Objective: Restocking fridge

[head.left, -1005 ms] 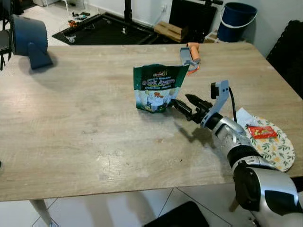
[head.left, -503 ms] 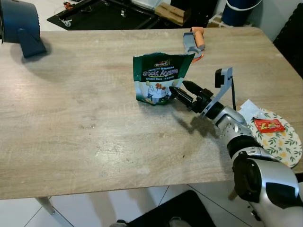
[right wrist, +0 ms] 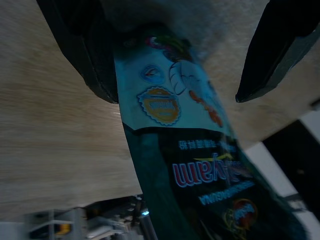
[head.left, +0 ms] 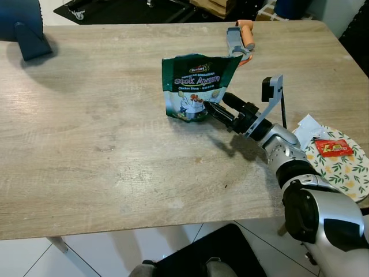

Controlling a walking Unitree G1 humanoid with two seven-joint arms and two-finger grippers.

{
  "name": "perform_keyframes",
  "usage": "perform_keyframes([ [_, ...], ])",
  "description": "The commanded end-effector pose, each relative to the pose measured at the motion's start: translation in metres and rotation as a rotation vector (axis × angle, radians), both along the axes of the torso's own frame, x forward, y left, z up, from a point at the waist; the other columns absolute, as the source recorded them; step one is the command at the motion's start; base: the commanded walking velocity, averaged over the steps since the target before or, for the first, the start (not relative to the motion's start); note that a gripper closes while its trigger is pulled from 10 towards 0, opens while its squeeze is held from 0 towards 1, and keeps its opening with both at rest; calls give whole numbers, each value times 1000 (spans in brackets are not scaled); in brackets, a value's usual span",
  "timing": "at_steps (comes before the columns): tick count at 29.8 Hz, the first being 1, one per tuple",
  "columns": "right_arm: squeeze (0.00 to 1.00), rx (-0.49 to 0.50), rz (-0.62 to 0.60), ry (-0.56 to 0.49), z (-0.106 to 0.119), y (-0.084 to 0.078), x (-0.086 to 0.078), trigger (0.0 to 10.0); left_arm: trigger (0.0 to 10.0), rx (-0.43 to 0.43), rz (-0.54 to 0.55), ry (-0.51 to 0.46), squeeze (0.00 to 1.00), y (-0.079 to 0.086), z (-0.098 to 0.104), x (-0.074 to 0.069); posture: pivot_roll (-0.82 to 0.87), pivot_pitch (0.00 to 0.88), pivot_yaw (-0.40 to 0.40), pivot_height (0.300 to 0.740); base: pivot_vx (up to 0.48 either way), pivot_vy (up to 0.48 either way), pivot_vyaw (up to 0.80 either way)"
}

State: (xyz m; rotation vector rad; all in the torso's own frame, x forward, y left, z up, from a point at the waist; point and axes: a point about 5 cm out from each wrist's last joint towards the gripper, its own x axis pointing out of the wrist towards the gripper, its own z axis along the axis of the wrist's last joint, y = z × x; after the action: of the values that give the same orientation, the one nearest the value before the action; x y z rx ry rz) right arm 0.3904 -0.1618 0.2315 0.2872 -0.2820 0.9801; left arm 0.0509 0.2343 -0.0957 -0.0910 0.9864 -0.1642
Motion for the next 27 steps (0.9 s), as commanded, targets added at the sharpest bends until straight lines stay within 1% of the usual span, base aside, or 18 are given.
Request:
perform_keyframes([
  [1, 0, 34, 63, -7, 1, 3, -2, 10000, 10000, 5, -9, 52, 0, 2, -2, -17, 215, 357, -13, 740, 0, 0, 0],
  [2, 0, 38, 102, -17, 2, 4, -4, 10000, 10000, 5, -11, 53, 0, 2, -2, -16, 214, 355, -14, 740, 0, 0, 0],
  [5, 0, -17, 211, -41, 0, 8, -9, 10000, 10000, 3, -16, 53, 0, -1, -3, -12, 201, 344, -23, 740, 0, 0, 0],
  [7, 0, -17, 211, -41, 0, 8, -9, 10000, 10000, 3, -16, 53, 0, -1, -3, -12, 201, 344, -23, 740, 0, 0, 0],
  [8, 0, -57, 244, -45, -3, 9, -11, 10000, 10000, 2, -17, 52, 0, -3, -4, -11, 196, 340, -25, 740, 0, 0, 0],
  [9, 0, -57, 244, -45, -3, 9, -11, 10000, 10000, 2, -17, 52, 0, -3, -4, -11, 196, 340, -25, 740, 0, 0, 0],
  [10, 0, -102, 276, -50, -7, 11, -13, 10000, 10000, 0, -19, 52, 0, -5, -4, -9, 190, 335, -30, 740, 0, 0, 0],
  [12, 0, -211, 285, -64, -14, 15, -16, 10000, 10000, -3, -22, 52, 0, -8, -5, -6, 185, 328, -35, 740, 0, 0, 0],
  [13, 0, -211, 285, -64, -14, 15, -16, 10000, 10000, -3, -22, 52, 0, -8, -5, -6, 185, 328, -35, 740, 0, 0, 0],
  [15, 0, -258, 233, -75, -17, 18, -14, 10000, 10000, -5, -23, 53, 0, -11, -6, -5, 180, 322, -39, 740, 0, 0, 0],
  [16, 0, -268, 208, -79, -17, 19, -13, 10000, 10000, -5, -22, 54, 0, -11, -6, -5, 180, 322, -39, 740, 0, 0, 0],
  [17, 0, -268, 208, -79, -17, 19, -13, 10000, 10000, -5, -22, 54, 0, -11, -6, -5, 180, 322, -39, 740, 0, 0, 0],
  [18, 0, -282, 173, -83, -17, 20, -11, 10000, 10000, -5, -22, 56, 0, -12, -6, -5, 179, 319, -40, 740, 0, 0, 0],
  [20, 0, -315, 61, -84, -18, 23, -7, 10000, 10000, -5, -20, 62, 0, -12, -7, -7, 176, 316, -41, 740, 0, 0, 0],
  [22, 0, -325, -23, -78, -19, 25, -3, 10000, 10000, -4, -19, 70, 0, -12, -7, -9, 175, 316, -41, 740, 0, 0, 0],
  [26, 0, -339, -62, -79, -21, 29, -2, 10000, 10000, -2, -19, 76, 0, -12, -8, -10, 174, 315, -41, 740, 0, 0, 0],
  [27, 0, -322, -76, -71, -22, 31, -2, 10000, 10000, -2, -18, 78, 0, -12, -8, -11, 174, 314, -41, 740, 0, 0, 0],
])
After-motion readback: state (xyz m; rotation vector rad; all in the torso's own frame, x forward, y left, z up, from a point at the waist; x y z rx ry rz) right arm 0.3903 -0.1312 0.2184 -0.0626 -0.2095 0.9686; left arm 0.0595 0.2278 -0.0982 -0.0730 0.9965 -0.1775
